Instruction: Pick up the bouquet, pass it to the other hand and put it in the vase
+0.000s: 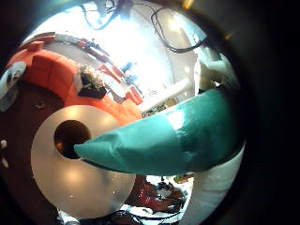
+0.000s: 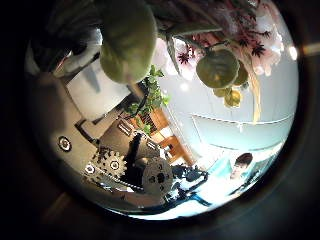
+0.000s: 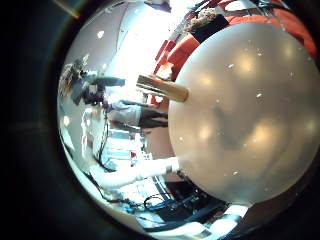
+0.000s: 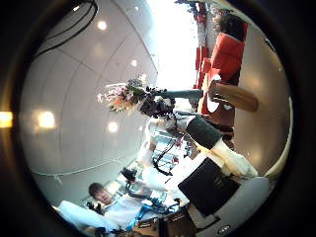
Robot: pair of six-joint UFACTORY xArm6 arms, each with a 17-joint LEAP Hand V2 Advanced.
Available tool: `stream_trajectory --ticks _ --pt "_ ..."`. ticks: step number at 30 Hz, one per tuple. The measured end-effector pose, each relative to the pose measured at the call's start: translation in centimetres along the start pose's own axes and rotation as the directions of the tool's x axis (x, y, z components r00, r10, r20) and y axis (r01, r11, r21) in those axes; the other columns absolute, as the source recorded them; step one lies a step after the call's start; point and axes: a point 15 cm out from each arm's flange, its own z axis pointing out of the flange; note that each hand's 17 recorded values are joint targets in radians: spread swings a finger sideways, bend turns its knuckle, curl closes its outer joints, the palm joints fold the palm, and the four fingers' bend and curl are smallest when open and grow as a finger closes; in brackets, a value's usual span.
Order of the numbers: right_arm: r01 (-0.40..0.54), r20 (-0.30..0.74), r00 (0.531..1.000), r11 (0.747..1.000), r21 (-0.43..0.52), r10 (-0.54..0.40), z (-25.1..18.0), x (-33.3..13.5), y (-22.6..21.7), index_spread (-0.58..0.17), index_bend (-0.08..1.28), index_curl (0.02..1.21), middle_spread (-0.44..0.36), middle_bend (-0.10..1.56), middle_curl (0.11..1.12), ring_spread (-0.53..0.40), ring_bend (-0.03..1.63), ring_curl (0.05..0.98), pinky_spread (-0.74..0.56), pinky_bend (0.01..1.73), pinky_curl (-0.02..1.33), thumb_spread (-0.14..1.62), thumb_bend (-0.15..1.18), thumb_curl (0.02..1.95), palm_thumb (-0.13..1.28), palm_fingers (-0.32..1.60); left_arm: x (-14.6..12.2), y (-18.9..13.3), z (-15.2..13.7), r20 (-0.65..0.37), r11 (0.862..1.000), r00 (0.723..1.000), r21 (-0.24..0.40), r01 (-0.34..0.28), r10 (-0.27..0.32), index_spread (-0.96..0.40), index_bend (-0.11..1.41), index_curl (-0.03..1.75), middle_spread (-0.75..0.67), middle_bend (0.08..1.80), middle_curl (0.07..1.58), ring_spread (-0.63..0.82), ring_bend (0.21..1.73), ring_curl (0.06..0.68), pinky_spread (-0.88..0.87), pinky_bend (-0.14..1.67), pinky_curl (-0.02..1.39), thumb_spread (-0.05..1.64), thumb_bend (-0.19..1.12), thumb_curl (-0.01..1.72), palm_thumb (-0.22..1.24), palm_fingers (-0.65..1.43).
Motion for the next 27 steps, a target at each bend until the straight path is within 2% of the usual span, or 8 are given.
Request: stream_trajectory --ticks 16,23,27 --pt "-0.012 -0.008 1.000 1.000 0.011 0.012 -0.1 0.8 -0.4 -0.333 0.18 0.37 0.013 0.27 0.36 0.055 0.52 0.252 0.43 0.39 0.34 1.02 -0.02 0.54 0.74 0.30 -4.1 -2.0 2.4 -0.004 0.998 0.999 -0.024 0.054 -0.054 -0.67 0.84 1.14 -0.41 1.38 0.76 -0.38 1.53 0.596 -0.67 1.06 1.28 1.06 -0.01 0.88 0.97 1.11" --pt "-0.012 -0.008 1.000 1.000 0.010 0.012 -0.1 0.9 -0.3 -0.328 0.18 0.36 0.013 0.25 0.36 0.056 0.51 0.247 0.44 0.38 0.33 1.02 -0.02 0.54 0.75 0.32 -6.0 -2.3 2.5 0.015 0.996 0.997 -0.029 0.079 -0.079 -0.67 0.84 1.14 -0.41 1.38 0.75 -0.39 1.52 0.601 -0.68 1.06 1.30 1.06 -0.01 0.87 0.97 1.10" --pt "-0.018 -0.004 1.000 1.000 0.010 0.018 -0.1 1.1 -0.4 -0.329 0.18 0.36 0.013 0.24 0.36 0.056 0.51 0.245 0.44 0.37 0.32 1.02 -0.02 0.54 0.75 0.33 -7.0 -2.0 2.8 0.030 0.994 0.995 -0.050 0.097 -0.095 -0.67 0.81 1.15 -0.41 1.38 0.75 -0.38 1.52 0.603 -0.69 1.05 1.31 1.02 -0.05 0.83 0.87 1.08"
